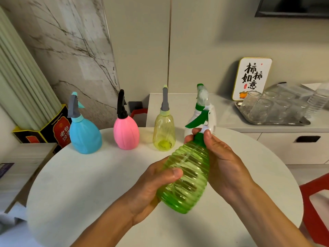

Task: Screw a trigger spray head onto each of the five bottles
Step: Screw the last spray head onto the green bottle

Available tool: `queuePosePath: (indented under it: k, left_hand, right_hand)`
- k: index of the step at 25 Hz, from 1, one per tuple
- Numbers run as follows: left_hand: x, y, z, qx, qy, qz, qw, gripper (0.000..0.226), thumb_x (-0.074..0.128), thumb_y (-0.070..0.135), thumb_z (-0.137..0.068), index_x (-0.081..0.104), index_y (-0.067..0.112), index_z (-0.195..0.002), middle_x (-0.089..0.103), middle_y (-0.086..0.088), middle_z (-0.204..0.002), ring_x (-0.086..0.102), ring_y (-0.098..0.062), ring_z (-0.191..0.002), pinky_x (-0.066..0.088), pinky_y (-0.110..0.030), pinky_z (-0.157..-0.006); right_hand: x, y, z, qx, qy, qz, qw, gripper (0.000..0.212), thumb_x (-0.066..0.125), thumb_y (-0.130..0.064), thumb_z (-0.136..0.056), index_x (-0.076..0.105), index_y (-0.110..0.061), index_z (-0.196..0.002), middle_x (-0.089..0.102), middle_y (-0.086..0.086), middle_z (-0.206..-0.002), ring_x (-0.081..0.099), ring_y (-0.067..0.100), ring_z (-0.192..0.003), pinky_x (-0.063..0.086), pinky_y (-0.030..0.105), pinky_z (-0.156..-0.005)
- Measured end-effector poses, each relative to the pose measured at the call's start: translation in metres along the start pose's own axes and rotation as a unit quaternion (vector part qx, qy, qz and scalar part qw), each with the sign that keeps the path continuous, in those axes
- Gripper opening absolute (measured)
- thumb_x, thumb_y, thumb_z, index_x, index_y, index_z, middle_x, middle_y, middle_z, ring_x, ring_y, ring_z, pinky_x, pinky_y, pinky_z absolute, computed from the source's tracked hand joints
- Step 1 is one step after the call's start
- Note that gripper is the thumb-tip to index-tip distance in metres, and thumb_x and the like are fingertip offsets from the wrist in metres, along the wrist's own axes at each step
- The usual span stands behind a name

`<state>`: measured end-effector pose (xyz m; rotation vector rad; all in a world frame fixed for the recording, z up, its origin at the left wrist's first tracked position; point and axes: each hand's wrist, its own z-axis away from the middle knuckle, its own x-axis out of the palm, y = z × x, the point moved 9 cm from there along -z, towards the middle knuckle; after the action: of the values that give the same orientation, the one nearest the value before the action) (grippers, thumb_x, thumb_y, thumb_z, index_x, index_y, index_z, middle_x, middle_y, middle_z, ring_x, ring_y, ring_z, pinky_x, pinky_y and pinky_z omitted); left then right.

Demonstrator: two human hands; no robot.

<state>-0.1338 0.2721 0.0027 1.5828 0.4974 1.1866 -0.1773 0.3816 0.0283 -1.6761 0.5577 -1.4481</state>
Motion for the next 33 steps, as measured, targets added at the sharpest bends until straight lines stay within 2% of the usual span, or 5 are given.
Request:
queuePosePath:
  k: [5, 9, 13, 17, 33]
  left_hand:
    - [-0.011, 0.007, -0.001, 0.013, 0.073, -0.125, 0.989, 0.058, 0.087, 0.031, -0.062, 0.063, 0.043, -0.114, 0.071, 0.002, -0.114, 0.067, -0.018, -0.104, 0.056, -0.03, -0.079]
    - [-0.008, 0.0, 0.004, 0.033, 0.169, -0.393, 0.903, 0.084, 0.091, 0.046, -0.048, 0.044, 0.055, -0.117, 0.067, 0.02, -0.105, 0.067, -0.005, -0.092, 0.058, -0.032, -0.076]
    - [-0.003, -0.004, -0.002, -0.019, 0.038, -0.197, 0.979, 0.063, 0.084, 0.014, -0.062, 0.06, 0.032, -0.117, 0.072, -0.002, -0.108, 0.069, -0.021, -0.097, 0.057, -0.04, -0.08]
    - [0.012, -0.001, 0.006, -0.044, -0.086, -0.134, 0.986, 0.062, 0.074, 0.008, -0.068, 0.057, 0.015, -0.127, 0.067, -0.011, -0.116, 0.063, -0.026, -0.107, 0.049, -0.035, -0.086]
    - [-0.007, -0.012, -0.003, 0.008, 0.076, -0.155, 0.985, 0.075, 0.087, 0.015, -0.055, 0.054, 0.025, -0.121, 0.07, -0.01, -0.107, 0.068, -0.029, -0.099, 0.055, -0.043, -0.083]
  right_hand:
    - [-0.026, -0.004, 0.003, -0.02, 0.143, 0.055, 0.988, 0.029, 0.075, -0.036, -0.072, 0.079, -0.018, -0.094, 0.077, 0.007, -0.094, 0.069, 0.019, -0.089, 0.054, 0.039, -0.082]
    - [-0.035, 0.001, 0.01, -0.061, 0.213, 0.118, 0.968, 0.031, 0.078, -0.038, -0.068, 0.08, -0.018, -0.091, 0.079, 0.007, -0.091, 0.072, 0.013, -0.077, 0.056, 0.026, -0.065]
    - [-0.004, -0.005, -0.002, -0.005, -0.004, 0.024, 1.0, 0.031, 0.069, -0.03, -0.086, 0.071, -0.011, -0.11, 0.073, 0.011, -0.103, 0.068, 0.022, -0.095, 0.056, 0.036, -0.08]
    - [0.014, -0.011, 0.004, 0.027, -0.145, -0.038, 0.988, 0.039, 0.068, -0.028, -0.089, 0.062, -0.006, -0.121, 0.068, 0.014, -0.113, 0.06, 0.028, -0.114, 0.046, 0.045, -0.097]
    - [0.007, -0.015, 0.001, -0.059, -0.039, 0.075, 0.995, 0.016, 0.065, -0.025, -0.087, 0.074, -0.013, -0.093, 0.071, 0.004, -0.093, 0.065, 0.02, -0.09, 0.053, 0.037, -0.082]
